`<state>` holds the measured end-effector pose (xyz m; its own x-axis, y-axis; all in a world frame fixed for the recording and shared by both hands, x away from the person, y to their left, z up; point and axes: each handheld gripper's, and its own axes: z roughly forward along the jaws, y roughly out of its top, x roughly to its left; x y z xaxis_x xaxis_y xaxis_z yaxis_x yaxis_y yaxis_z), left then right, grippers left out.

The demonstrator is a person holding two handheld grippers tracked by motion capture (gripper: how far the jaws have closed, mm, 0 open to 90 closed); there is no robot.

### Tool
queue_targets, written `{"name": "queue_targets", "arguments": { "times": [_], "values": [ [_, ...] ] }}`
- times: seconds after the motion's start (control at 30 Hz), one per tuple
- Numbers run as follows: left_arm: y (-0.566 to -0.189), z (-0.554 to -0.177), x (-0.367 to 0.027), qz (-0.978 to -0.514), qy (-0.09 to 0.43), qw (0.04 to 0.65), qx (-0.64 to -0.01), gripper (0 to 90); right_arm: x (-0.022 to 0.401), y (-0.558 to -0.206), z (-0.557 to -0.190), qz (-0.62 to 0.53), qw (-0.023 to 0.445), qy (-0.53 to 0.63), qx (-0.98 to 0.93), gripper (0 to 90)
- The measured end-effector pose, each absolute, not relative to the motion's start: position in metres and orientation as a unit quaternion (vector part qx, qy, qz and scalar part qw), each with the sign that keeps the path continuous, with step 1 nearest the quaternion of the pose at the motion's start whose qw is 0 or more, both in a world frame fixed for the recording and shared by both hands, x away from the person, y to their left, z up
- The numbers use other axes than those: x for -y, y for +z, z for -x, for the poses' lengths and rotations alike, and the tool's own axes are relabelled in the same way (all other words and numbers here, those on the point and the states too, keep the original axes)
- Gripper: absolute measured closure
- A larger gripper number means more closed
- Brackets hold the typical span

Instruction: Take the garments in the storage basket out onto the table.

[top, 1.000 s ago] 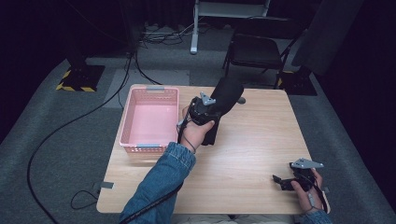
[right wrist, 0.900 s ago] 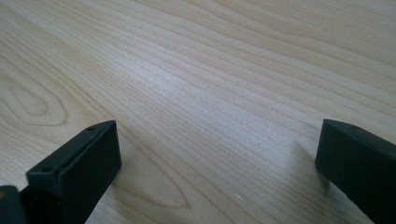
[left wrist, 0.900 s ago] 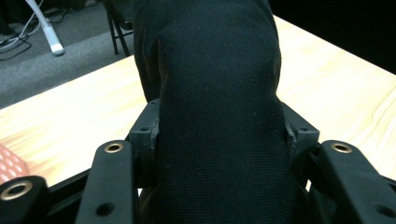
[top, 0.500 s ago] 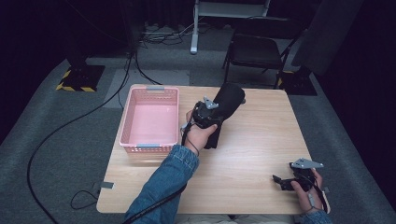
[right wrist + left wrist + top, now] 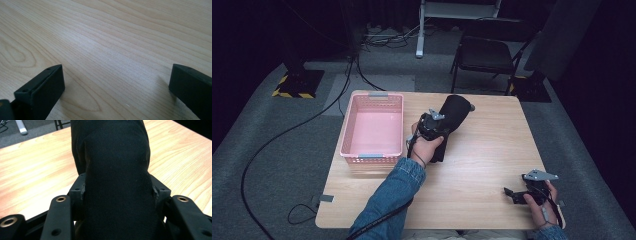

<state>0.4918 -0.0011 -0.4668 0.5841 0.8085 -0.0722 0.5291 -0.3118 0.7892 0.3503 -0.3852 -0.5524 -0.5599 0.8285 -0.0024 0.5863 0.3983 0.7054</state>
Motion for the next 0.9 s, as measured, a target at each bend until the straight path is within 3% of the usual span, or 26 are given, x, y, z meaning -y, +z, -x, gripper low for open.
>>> {"name": "queue_targets", "arguments": {
  "times": [0.9],
  "values": [
    [-0.503,-0.499,0.003,-0.798,0.152,0.377,-0.444,44.8,0.385,-0.552,-0.350,-0.433,0.180,0.337,-0.817,0.1]
  ]
}}
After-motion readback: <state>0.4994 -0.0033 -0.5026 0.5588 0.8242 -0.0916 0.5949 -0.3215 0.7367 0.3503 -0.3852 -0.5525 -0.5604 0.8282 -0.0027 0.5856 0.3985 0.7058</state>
